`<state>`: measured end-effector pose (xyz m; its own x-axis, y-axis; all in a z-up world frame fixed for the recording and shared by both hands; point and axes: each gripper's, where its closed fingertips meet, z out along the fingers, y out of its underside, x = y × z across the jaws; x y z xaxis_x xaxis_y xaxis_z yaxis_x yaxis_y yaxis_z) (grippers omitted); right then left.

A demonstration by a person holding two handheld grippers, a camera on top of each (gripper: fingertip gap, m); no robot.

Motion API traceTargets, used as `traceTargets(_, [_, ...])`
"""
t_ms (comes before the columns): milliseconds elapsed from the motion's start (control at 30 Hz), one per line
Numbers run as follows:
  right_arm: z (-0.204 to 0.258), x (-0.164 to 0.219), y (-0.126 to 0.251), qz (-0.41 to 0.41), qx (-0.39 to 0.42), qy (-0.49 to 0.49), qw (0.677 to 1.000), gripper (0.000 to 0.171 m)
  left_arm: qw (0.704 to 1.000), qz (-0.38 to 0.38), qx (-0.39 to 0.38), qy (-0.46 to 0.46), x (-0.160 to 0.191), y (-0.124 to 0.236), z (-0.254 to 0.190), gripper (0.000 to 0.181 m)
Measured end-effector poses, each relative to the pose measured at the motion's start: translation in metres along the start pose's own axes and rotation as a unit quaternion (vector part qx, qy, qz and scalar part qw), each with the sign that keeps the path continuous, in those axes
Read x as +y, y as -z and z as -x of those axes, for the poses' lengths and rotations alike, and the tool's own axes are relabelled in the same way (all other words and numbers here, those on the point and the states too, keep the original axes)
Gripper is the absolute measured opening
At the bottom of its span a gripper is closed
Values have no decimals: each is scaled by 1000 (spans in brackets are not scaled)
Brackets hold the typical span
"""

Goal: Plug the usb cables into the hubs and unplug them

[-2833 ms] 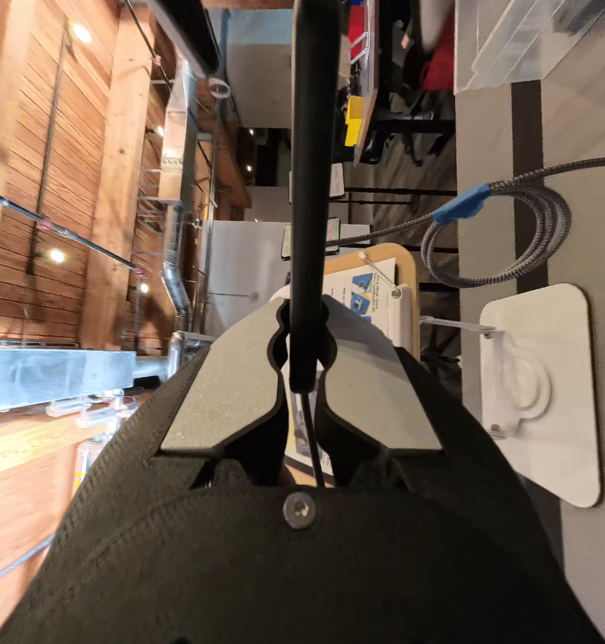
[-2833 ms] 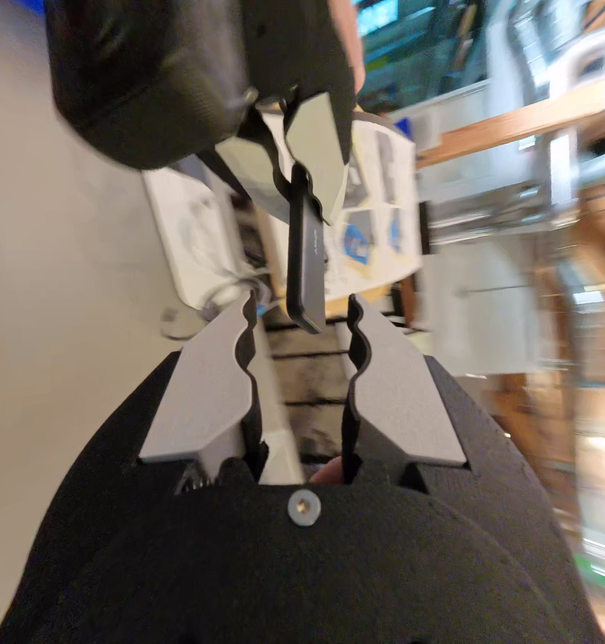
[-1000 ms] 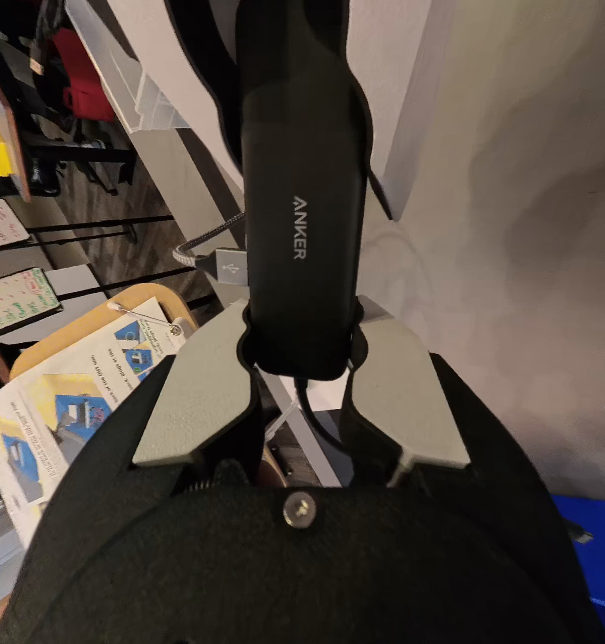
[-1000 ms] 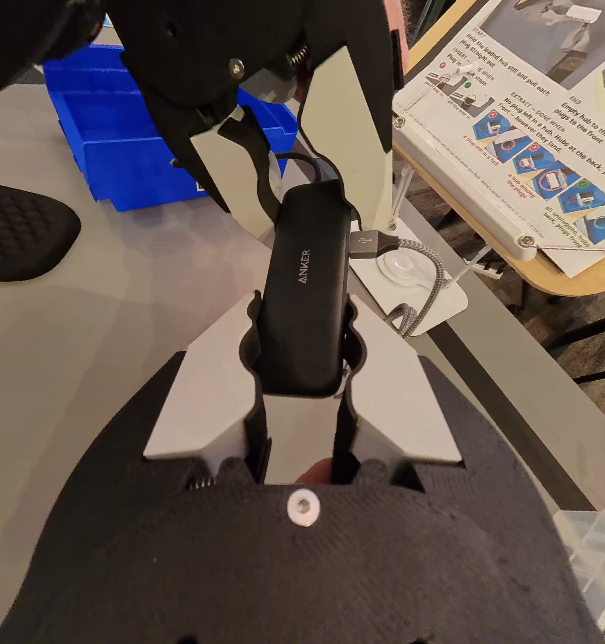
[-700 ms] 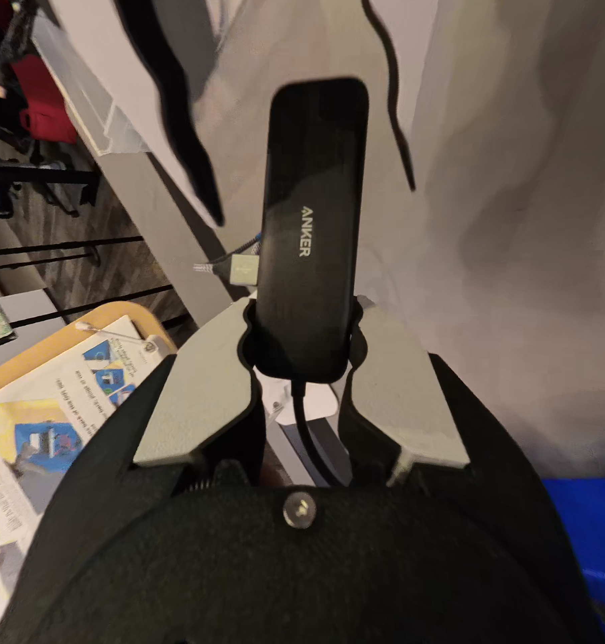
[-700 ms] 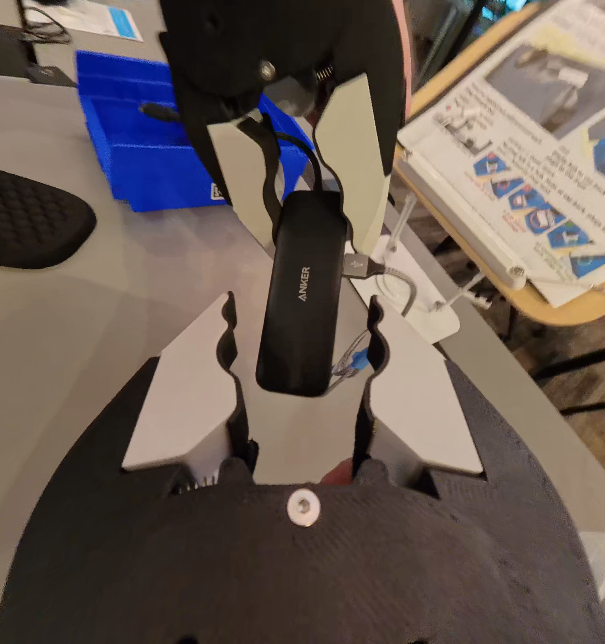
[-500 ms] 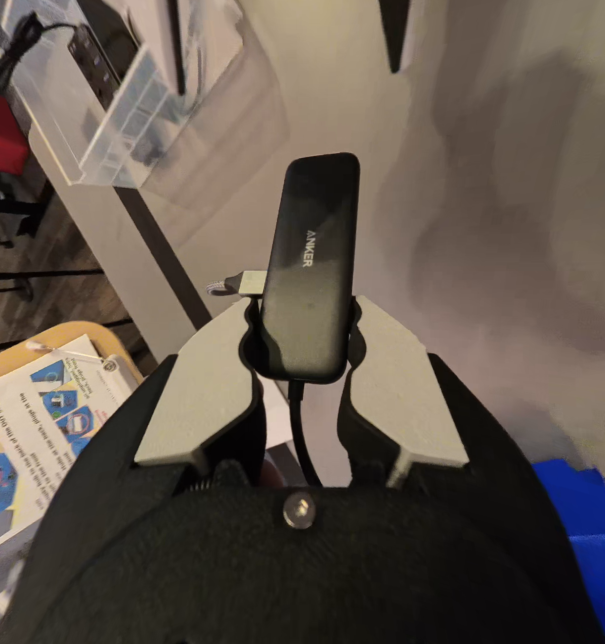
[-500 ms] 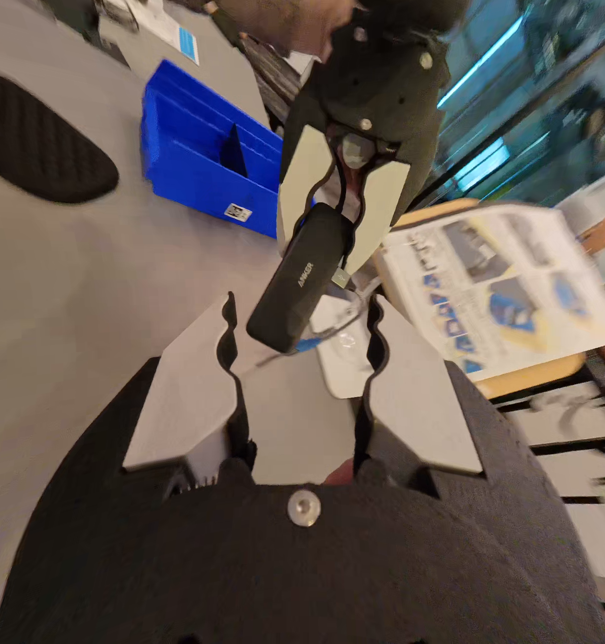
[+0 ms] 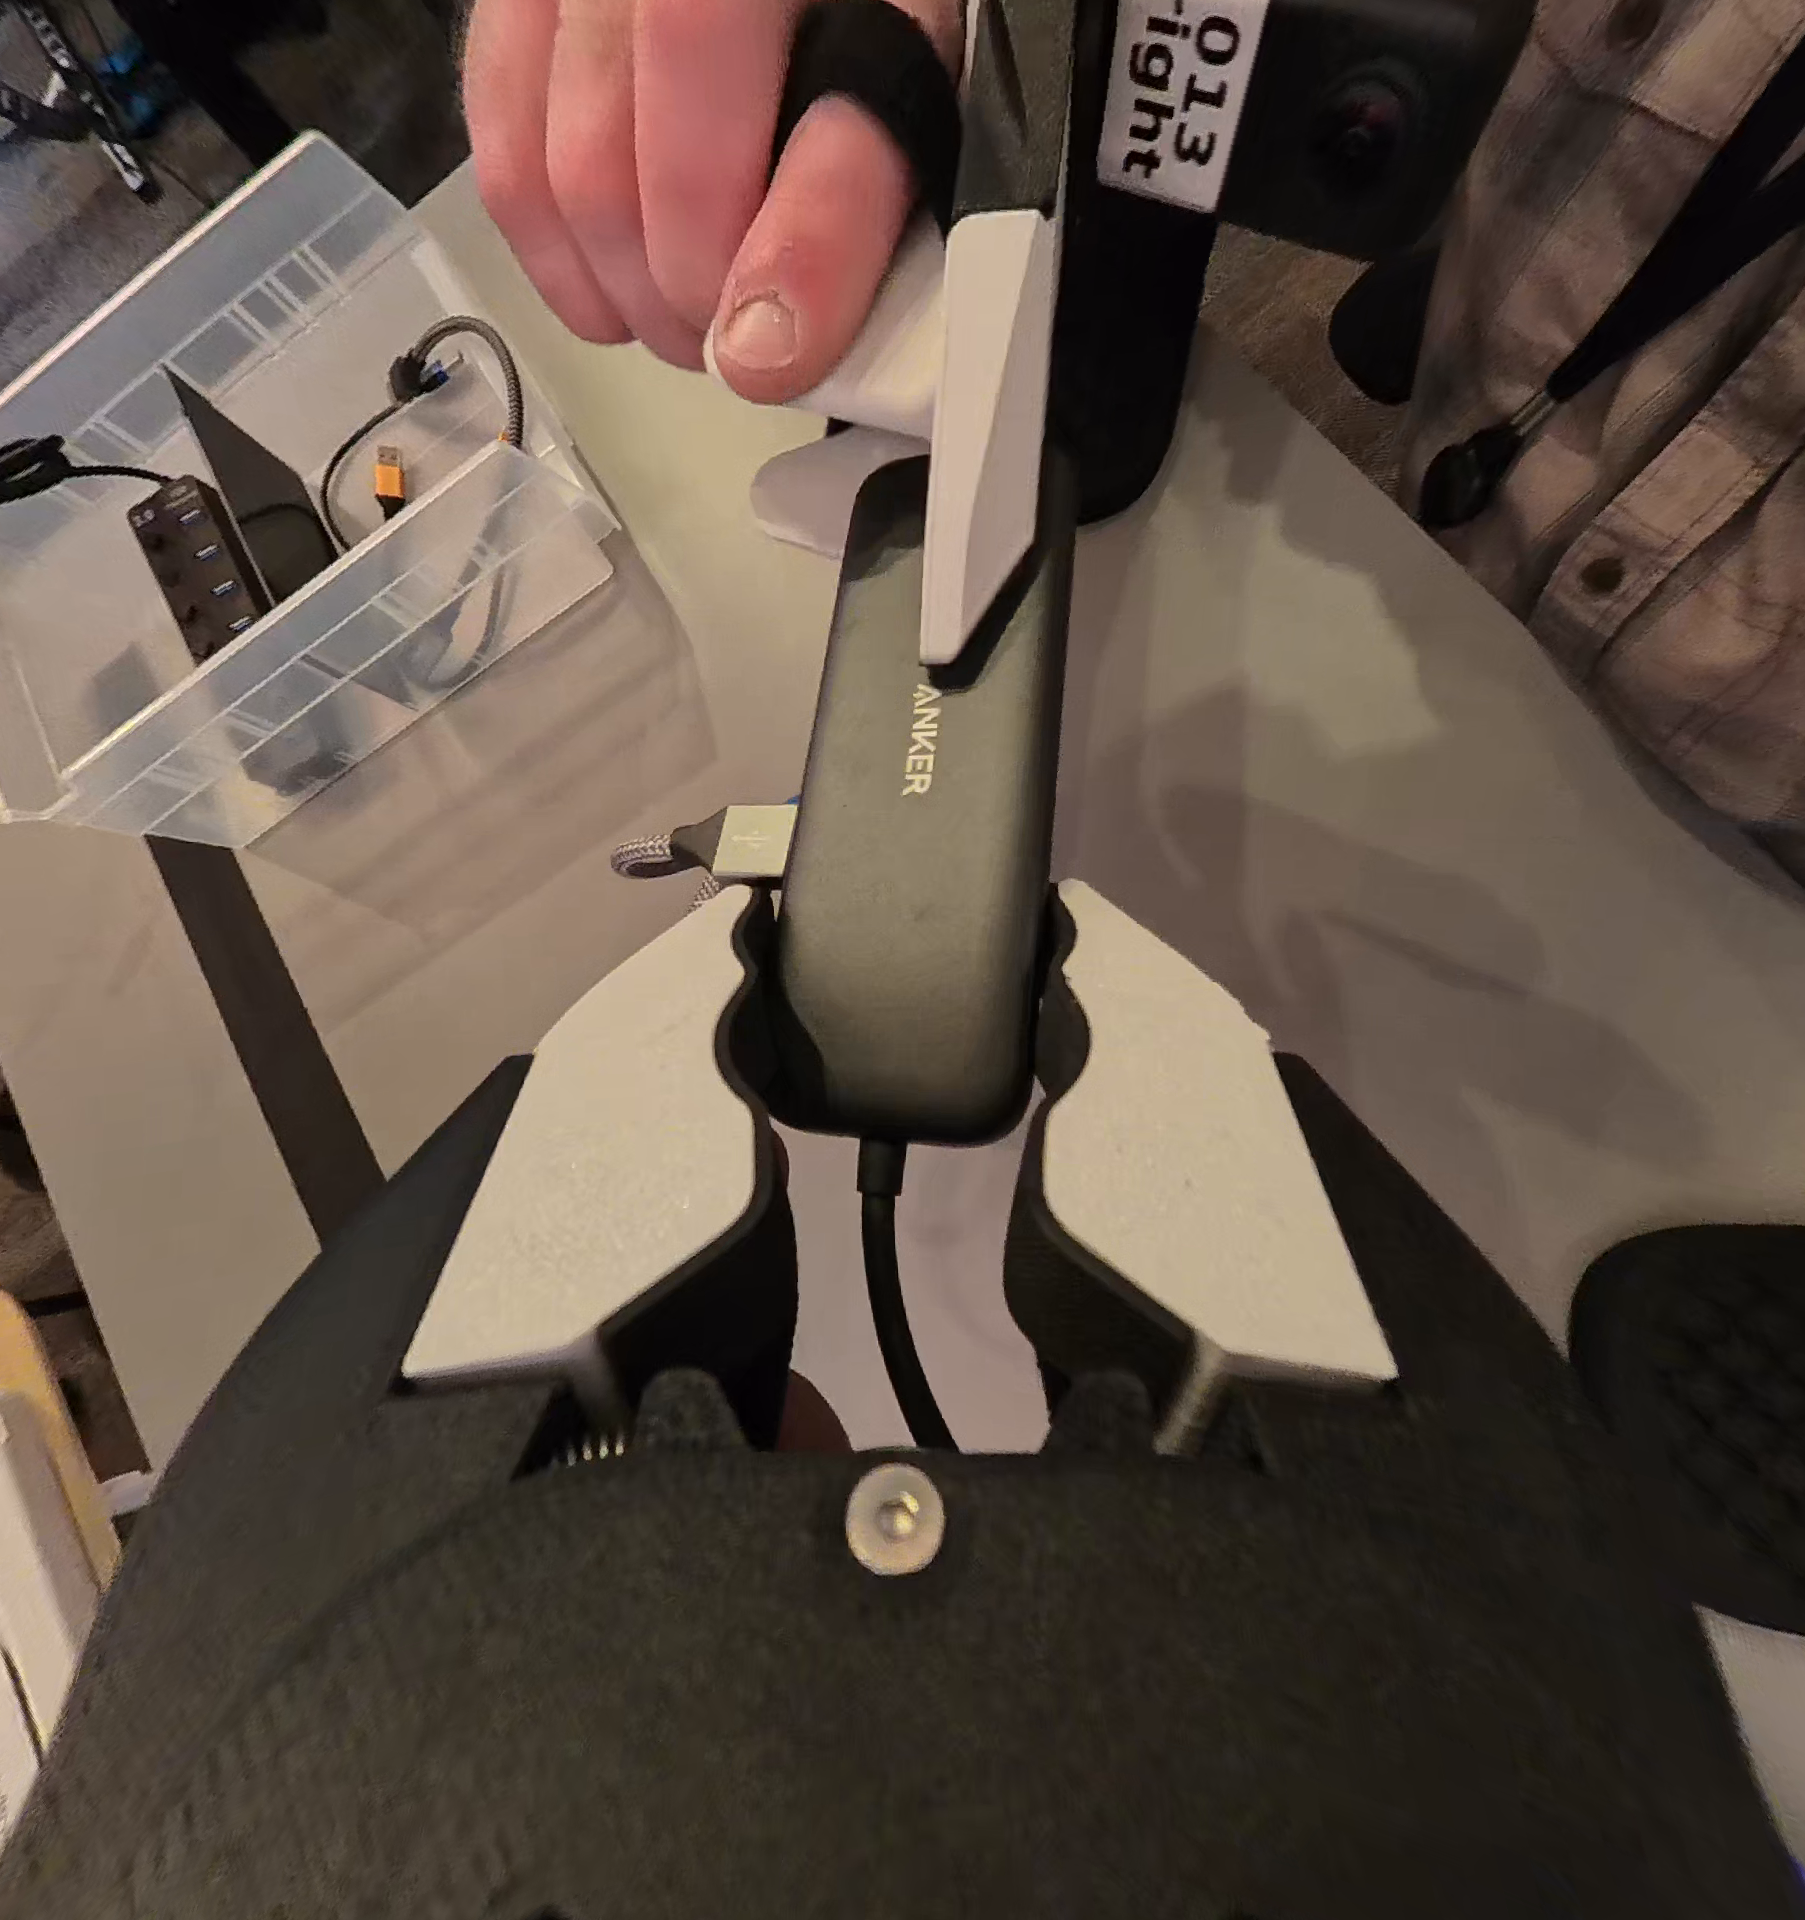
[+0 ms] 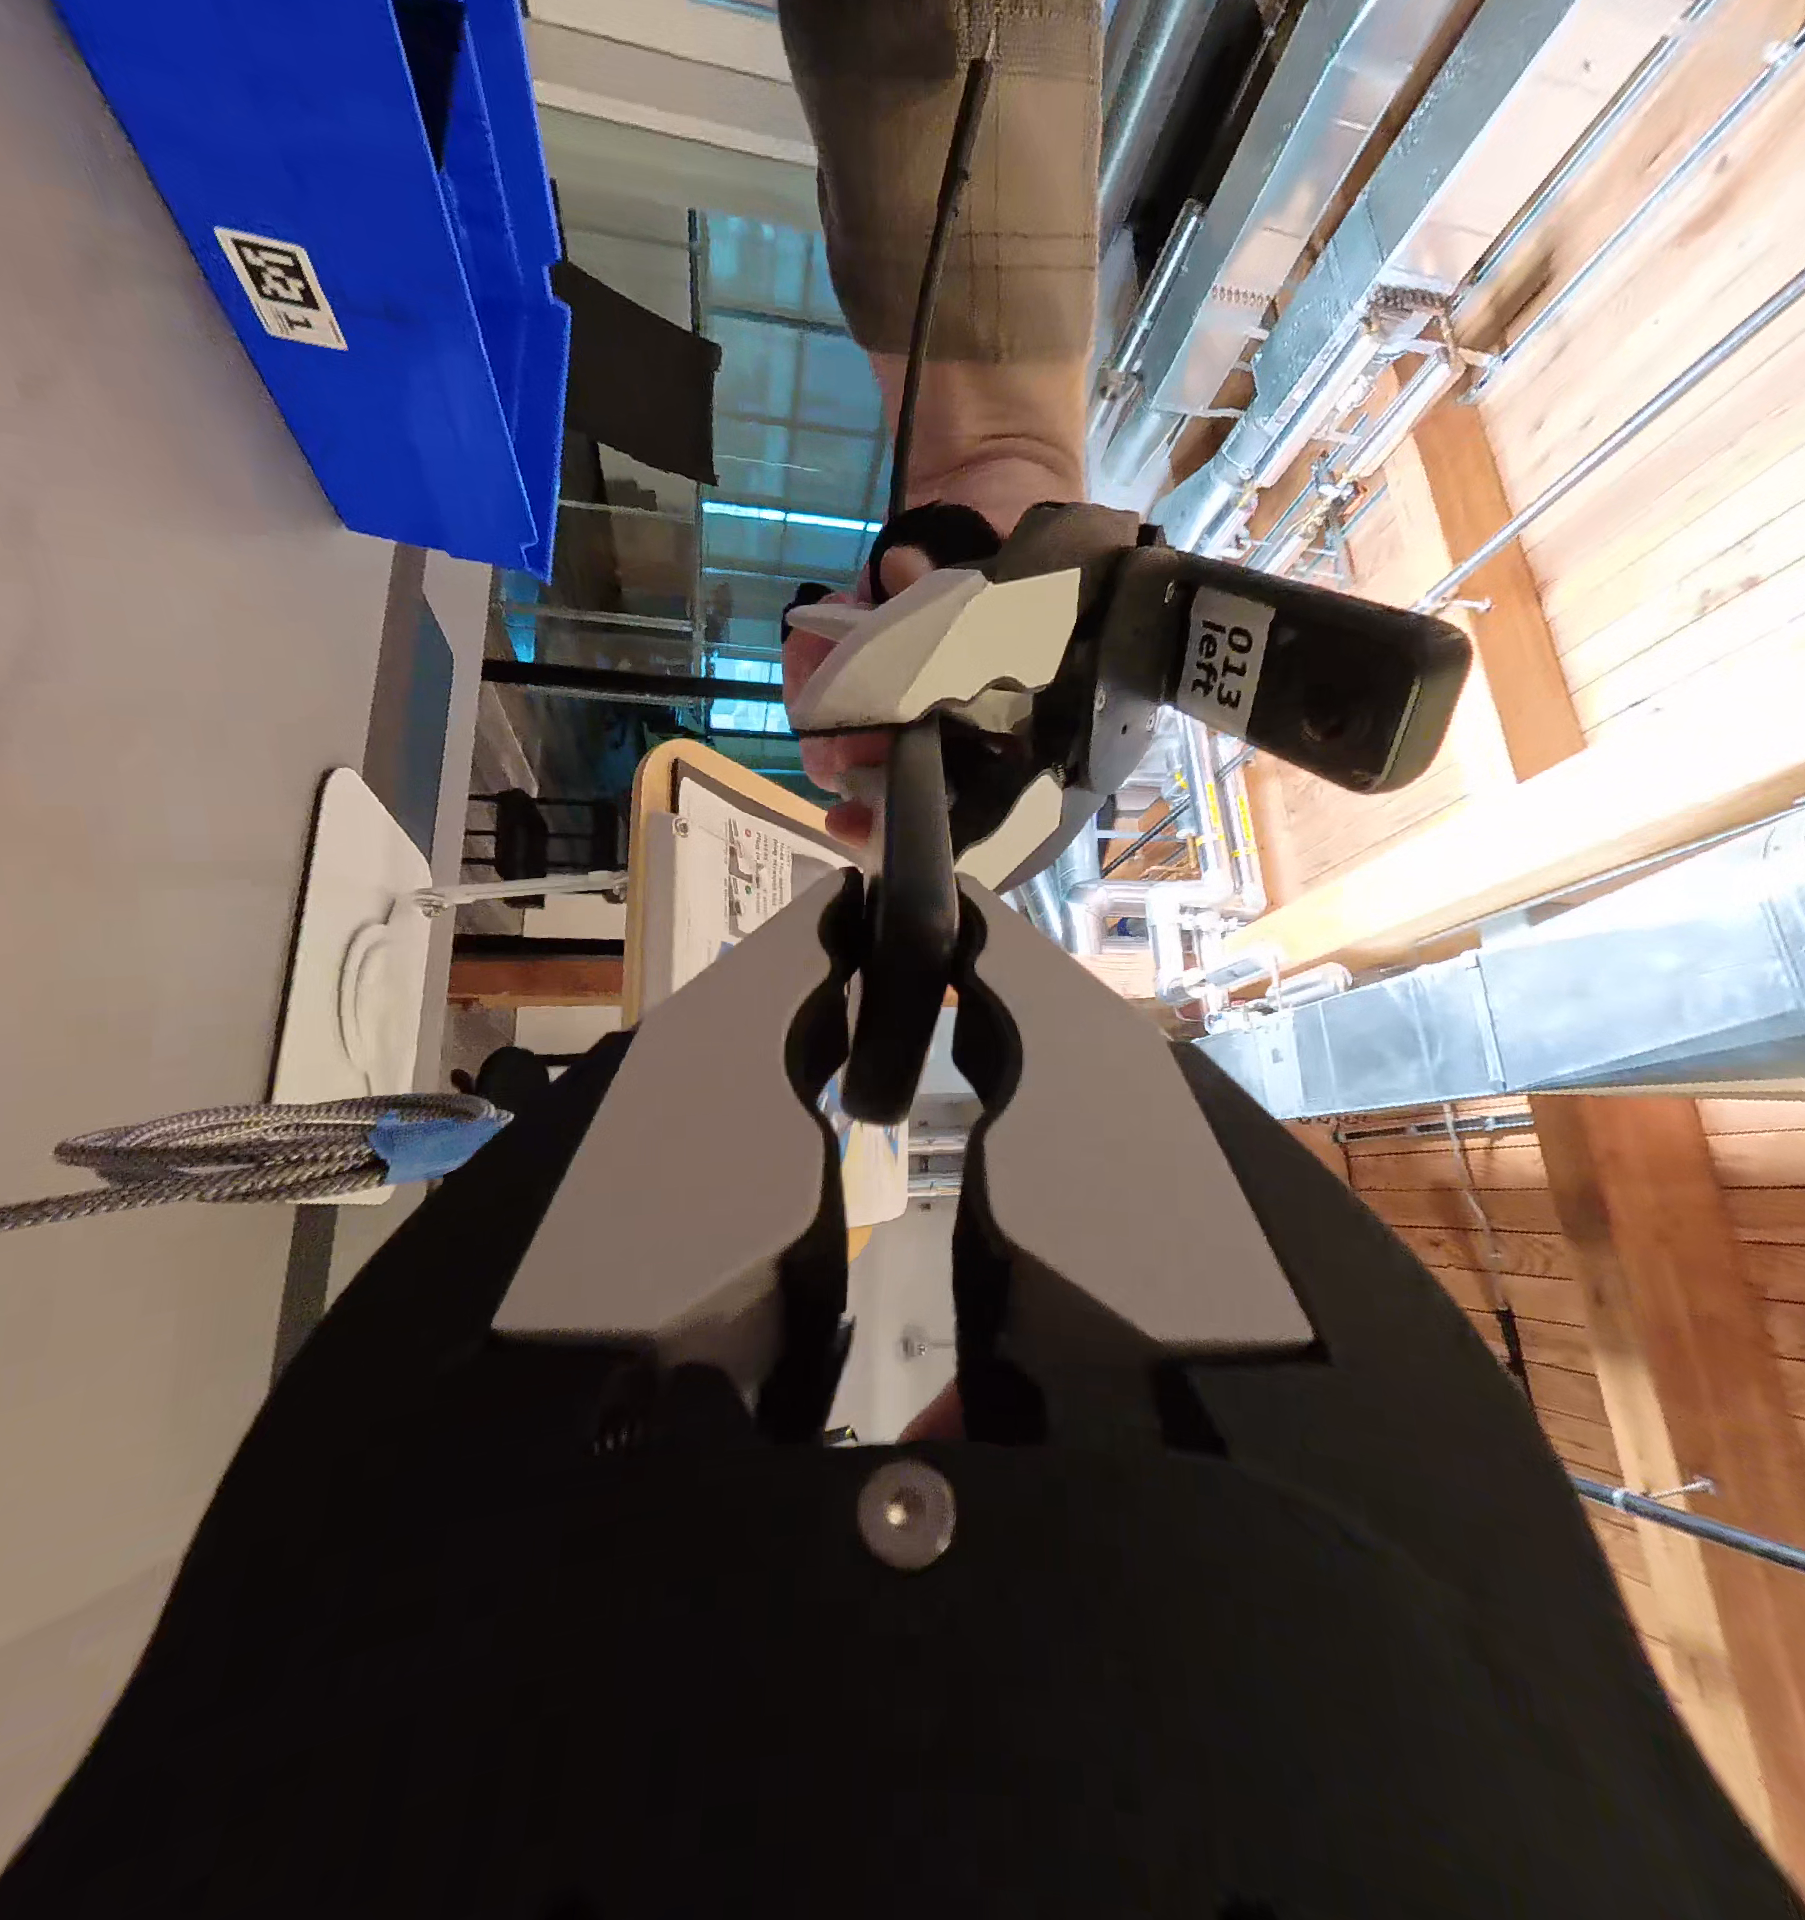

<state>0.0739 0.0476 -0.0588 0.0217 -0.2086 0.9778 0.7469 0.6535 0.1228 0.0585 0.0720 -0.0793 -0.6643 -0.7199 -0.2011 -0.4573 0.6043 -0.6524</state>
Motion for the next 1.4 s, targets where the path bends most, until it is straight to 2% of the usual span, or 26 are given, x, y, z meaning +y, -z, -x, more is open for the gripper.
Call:
traceTargets(100, [2,13,-3,45,-20,-17,999,10,1000,5,-30,0,5,-1,11,49])
traceTargets(167, [3,25,-7,87,-26,-21,996,10,995,48,-83,-6,12,2,28,54])
traceTargets(200, [4,31,-10,112,-33,-23,993,10,989,89,-114,-10,21,6,38,63])
traceTargets(300, [3,46,-16,163,-31,-33,986,10,971,132,-198,6,23,25,60,73])
traceTargets(333, [2,50,-18,178,-34,-46,982,10,959,153,-239,-7,24,33,68,73])
traceTargets(433, [1,65,-22,230,-49,-89,968,9,891,239,-377,-87,27,57,86,74])
traceTargets(533, [-1,67,-26,255,-59,-120,958,9,828,276,-477,-110,31,61,92,71])
traceTargets(600, [0,65,-29,267,-72,-142,950,9,792,258,-539,-125,26,61,96,68])
traceTargets(700, [-1,60,-32,269,-76,-163,946,9,761,220,-594,-143,20,59,98,60])
traceTargets(733, [-3,56,-33,261,-74,-170,947,9,772,194,-585,-157,16,49,95,53])
traceTargets(800, [-7,53,-32,257,-69,-167,949,9,765,183,-595,-166,17,46,97,50])
traceTargets(867, [-8,49,-32,251,-69,-172,950,8,773,149,-586,-193,9,35,93,44])
traceTargets(933, [-6,50,-32,257,-75,-169,948,9,750,157,-599,-231,2,34,92,33])
traceTargets(967, [-6,50,-32,258,-74,-167,949,9,750,169,-594,-239,3,31,91,22])
traceTargets(1133, [-12,48,-35,238,-59,-140,959,11,741,147,-611,-236,2,33,92,14])
traceTargets(1233, [-26,40,-32,198,-34,-150,968,35,761,97,-604,-215,-1,35,90,13])
traceTargets(1400, [-38,59,-15,164,-44,-211,963,43,806,25,-553,-212,-5,24,79,13])
